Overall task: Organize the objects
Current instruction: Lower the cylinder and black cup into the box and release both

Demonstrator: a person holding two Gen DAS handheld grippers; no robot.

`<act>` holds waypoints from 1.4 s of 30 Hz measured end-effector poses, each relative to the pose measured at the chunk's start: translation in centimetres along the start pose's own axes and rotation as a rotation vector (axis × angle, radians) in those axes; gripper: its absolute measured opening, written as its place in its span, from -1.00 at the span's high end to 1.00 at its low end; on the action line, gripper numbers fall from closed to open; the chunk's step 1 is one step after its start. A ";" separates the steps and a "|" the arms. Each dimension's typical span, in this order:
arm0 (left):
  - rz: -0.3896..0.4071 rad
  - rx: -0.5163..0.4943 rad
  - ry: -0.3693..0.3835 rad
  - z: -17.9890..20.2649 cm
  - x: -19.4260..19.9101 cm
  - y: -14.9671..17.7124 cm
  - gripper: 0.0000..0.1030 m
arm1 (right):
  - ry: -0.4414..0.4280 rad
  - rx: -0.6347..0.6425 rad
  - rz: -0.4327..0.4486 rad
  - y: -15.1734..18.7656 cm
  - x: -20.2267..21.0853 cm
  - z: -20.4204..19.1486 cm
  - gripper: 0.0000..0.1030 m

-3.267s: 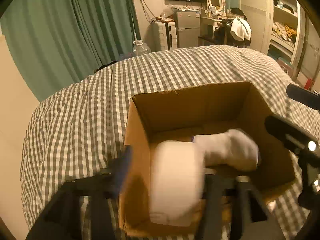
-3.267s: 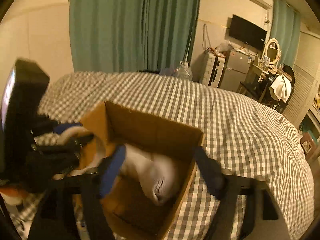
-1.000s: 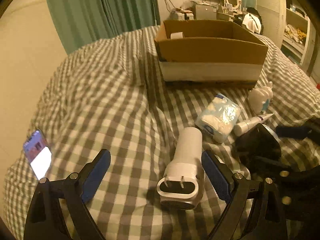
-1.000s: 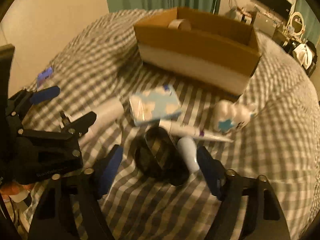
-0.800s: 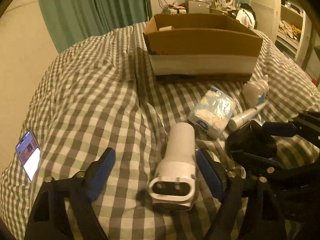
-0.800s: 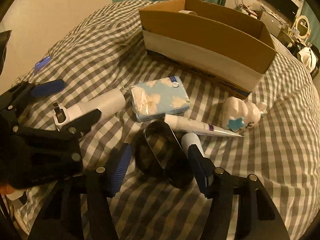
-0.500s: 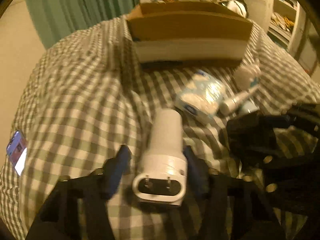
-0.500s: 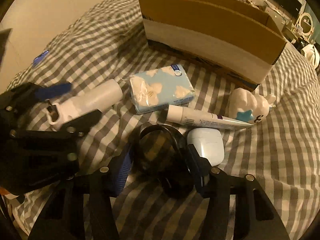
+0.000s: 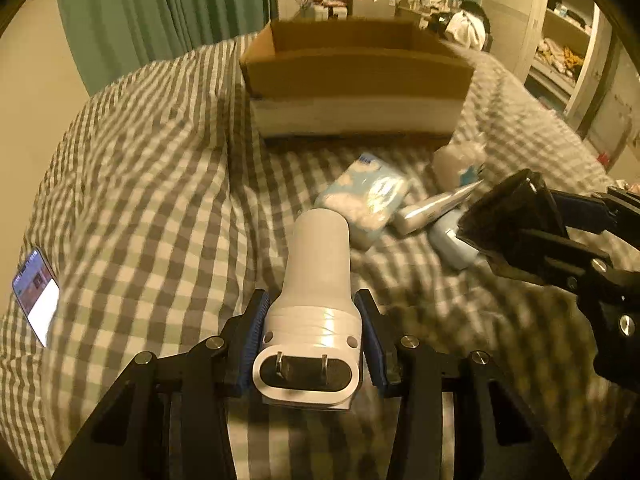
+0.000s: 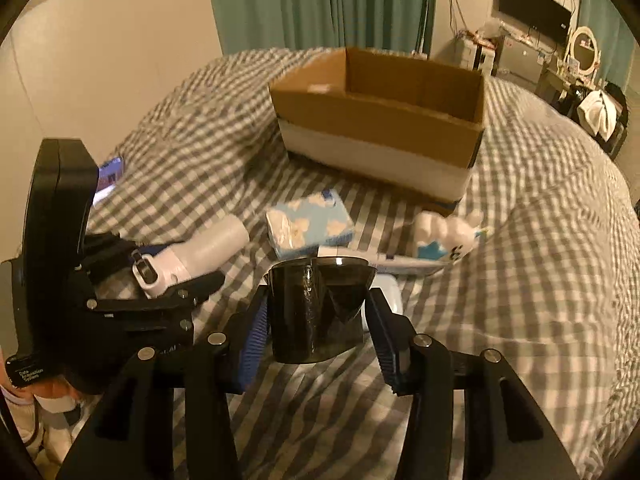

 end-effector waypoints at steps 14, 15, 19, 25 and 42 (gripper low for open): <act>0.257 -0.002 0.048 2.6 8.6 -12.9 0.13 | 0.104 0.078 0.227 -9.3 8.2 4.3 0.10; 0.268 -0.003 0.053 2.8 8.7 -14.2 0.13 | 0.111 0.080 0.239 -10.1 8.5 4.9 0.10; 0.279 -0.082 0.126 3.6 7.7 -18.1 0.13 | 0.128 0.069 0.272 -13.5 8.5 7.7 0.10; 0.252 -0.103 0.116 5.0 2.4 -22.0 0.13 | 0.119 0.038 0.238 -16.5 3.6 11.6 0.11; 0.135 -0.132 0.114 4.4 -8.4 -23.6 0.03 | 0.046 -0.053 0.119 -16.6 -8.8 16.9 0.10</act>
Point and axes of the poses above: each gripper's, at about its wrist camera, not at the fingertips, and x roughly against the way its jaws point, z to its right, y to its underside, the point moved 2 cm from there along -x, roughly the way its jaws point, and after that the axes turned 14 degrees about x, right-handed, at the moved point
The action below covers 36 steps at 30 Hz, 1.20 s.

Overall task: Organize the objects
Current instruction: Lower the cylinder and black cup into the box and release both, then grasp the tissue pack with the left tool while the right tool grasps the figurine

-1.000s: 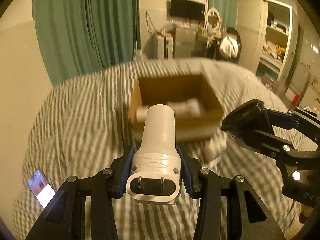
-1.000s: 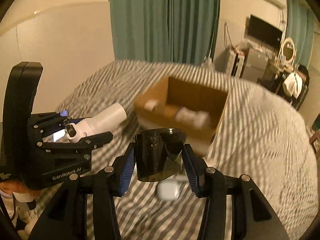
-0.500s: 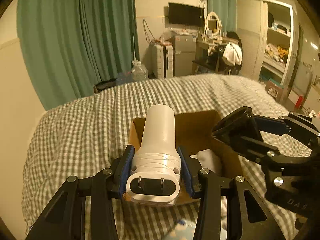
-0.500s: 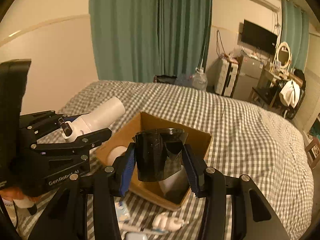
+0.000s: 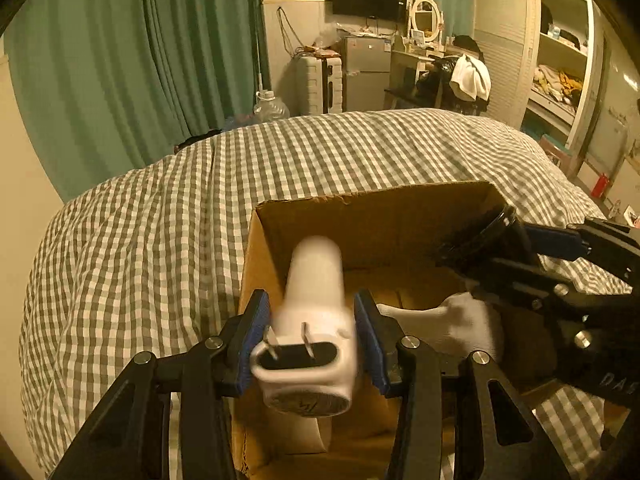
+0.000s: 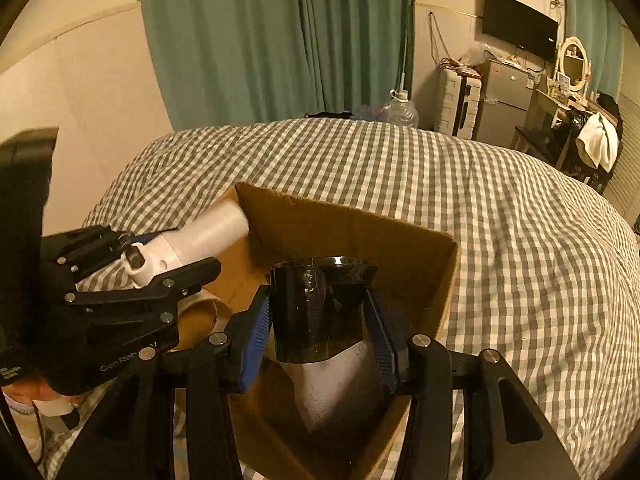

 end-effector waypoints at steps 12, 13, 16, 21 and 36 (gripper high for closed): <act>0.132 -0.002 -0.005 1.5 12.6 -1.0 -0.66 | 0.104 0.011 0.135 -2.1 11.8 -0.9 -0.19; 0.141 -0.004 -0.009 1.5 13.4 -1.0 -0.69 | 0.114 0.016 0.150 -2.2 13.2 -1.2 -0.25; 0.176 -0.013 -0.033 1.7 16.3 -0.7 -0.73 | 0.137 0.028 0.170 -2.3 16.7 -2.1 -0.28; 0.208 0.005 -0.045 1.0 19.4 0.5 -0.84 | 0.151 0.033 0.172 -1.2 20.3 -3.5 -0.44; 0.152 0.098 -0.047 -2.2 16.1 8.9 -0.87 | 0.139 -0.011 0.014 8.5 16.8 -5.0 -0.69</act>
Point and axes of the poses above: each gripper's, at about its wrist camera, not at the fingertips, and x roughly against the way its jaws point, z to its right, y to its underside, the point moved 2 cm from there along -x, roughly the way its jaws point, and after that the axes turned 14 degrees about x, right-handed, at the moved point
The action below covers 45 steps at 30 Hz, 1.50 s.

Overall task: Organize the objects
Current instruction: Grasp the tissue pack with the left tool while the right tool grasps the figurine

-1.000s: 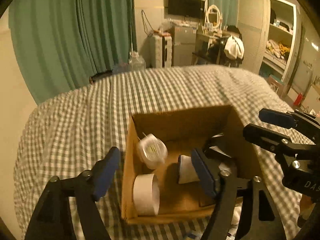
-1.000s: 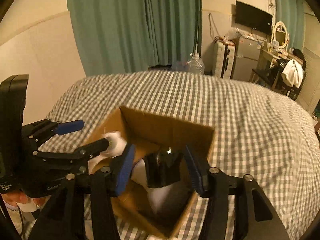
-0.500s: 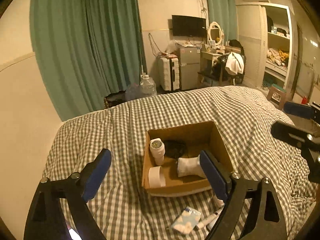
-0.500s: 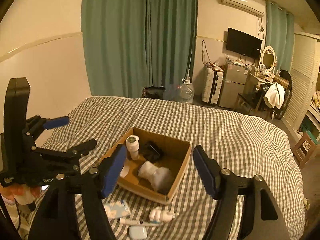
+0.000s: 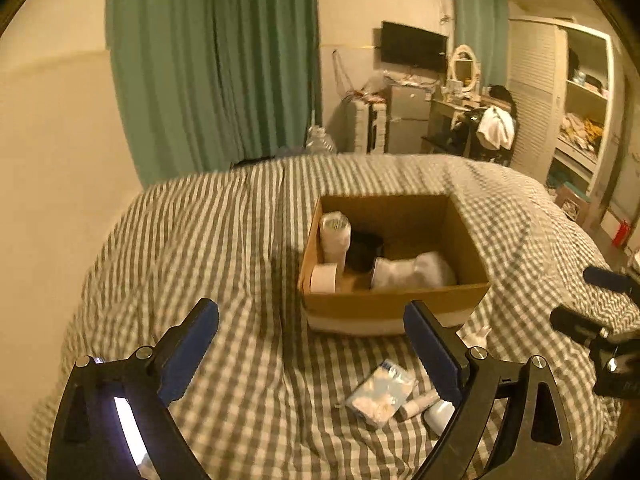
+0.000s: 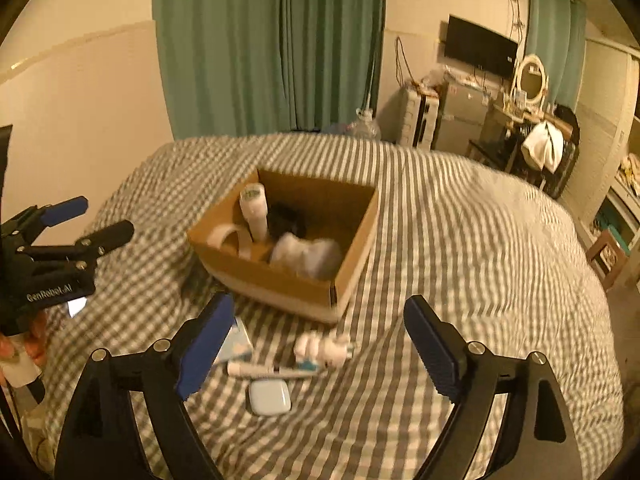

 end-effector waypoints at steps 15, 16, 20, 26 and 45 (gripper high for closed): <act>-0.199 -0.099 0.001 1.4 -10.2 9.4 -0.87 | -0.118 -0.031 -0.296 5.0 -13.2 -1.2 -0.69; -0.218 -0.114 0.014 1.6 -10.7 10.0 -0.87 | -0.125 -0.036 -0.315 5.1 -13.9 -1.2 -0.69; -0.261 -0.168 0.029 2.3 -11.9 11.3 -0.87 | -0.157 -0.097 -0.373 5.4 -16.0 -0.6 -0.69; -0.323 -0.145 0.099 2.4 -12.6 12.1 -0.89 | -0.134 -0.162 -0.451 6.5 -18.6 -0.3 -0.69; -0.320 -0.159 0.156 2.5 -7.8 13.4 0.26 | -0.059 -0.020 -0.272 7.4 -10.1 -4.2 -0.20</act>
Point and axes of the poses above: each gripper's, at about its wrist camera, not at the fingertips, and x roughly against the way its jaws point, z to its right, y to its underside, the point moved 2 cm from there along -x, roughly the way its jaws point, and after that the axes turned 14 degrees about x, right-handed, at the moved point
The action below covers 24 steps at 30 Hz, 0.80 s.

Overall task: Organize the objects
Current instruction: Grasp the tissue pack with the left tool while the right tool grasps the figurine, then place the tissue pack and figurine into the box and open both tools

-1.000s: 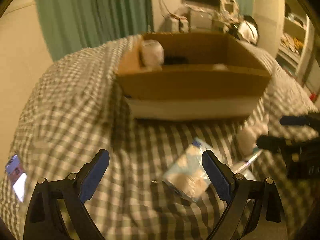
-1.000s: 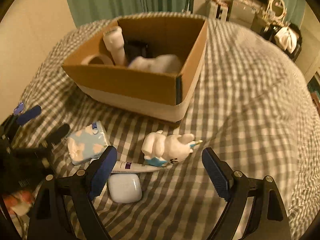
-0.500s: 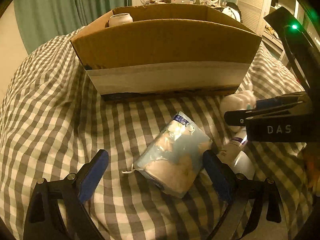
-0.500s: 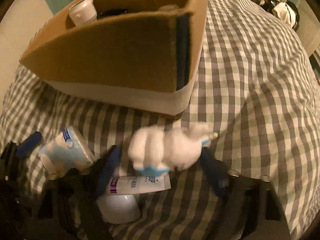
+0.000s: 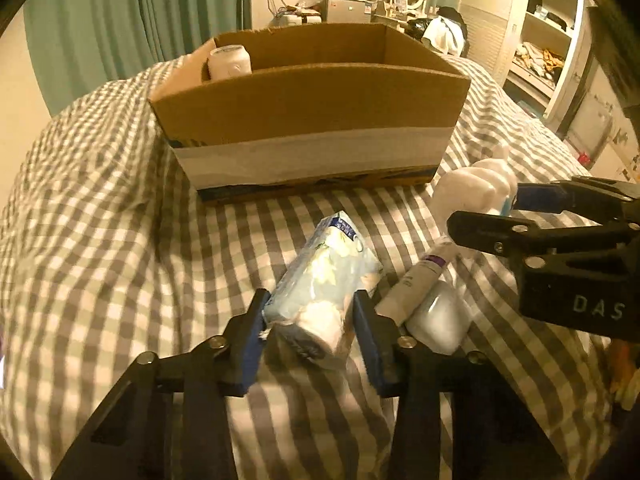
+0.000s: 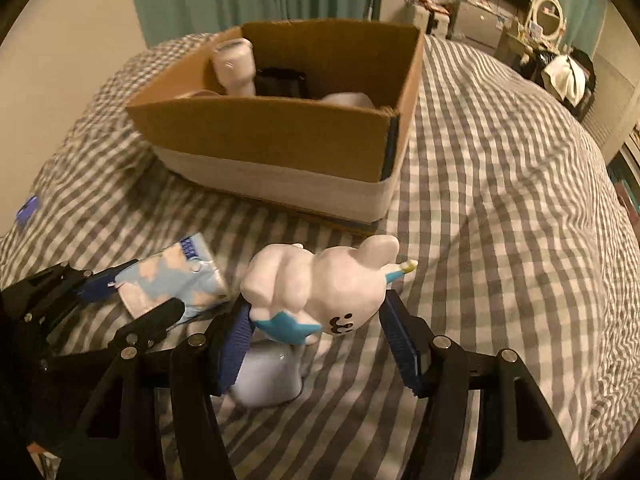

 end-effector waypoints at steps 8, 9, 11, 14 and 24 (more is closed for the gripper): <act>0.106 0.024 -0.046 -0.5 5.3 -2.0 0.30 | -0.006 0.027 0.084 -0.6 4.1 -1.1 -0.20; 0.122 0.021 -0.049 -0.5 6.0 -2.3 0.30 | -0.008 0.029 0.094 -1.0 4.3 -1.4 -0.20; 0.149 0.018 -0.058 -0.4 7.3 -3.4 0.30 | -0.008 0.034 0.123 -1.3 5.7 -1.5 -0.20; 0.186 0.026 -0.052 0.0 9.2 -5.7 0.30 | -0.005 0.046 0.167 -2.3 7.7 -1.3 -0.20; 0.296 0.043 -0.062 0.0 11.4 -14.4 0.30 | -0.003 0.037 0.301 -8.2 11.8 2.0 -0.20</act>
Point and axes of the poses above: each gripper's, at about its wrist camera, not at the fingertips, and x roughly against the way its jaws point, z to its right, y to its underside, the point moved 2 cm from there along -x, roughly the way its jaws point, and after that the axes turned 14 degrees about x, right-handed, at the moved point
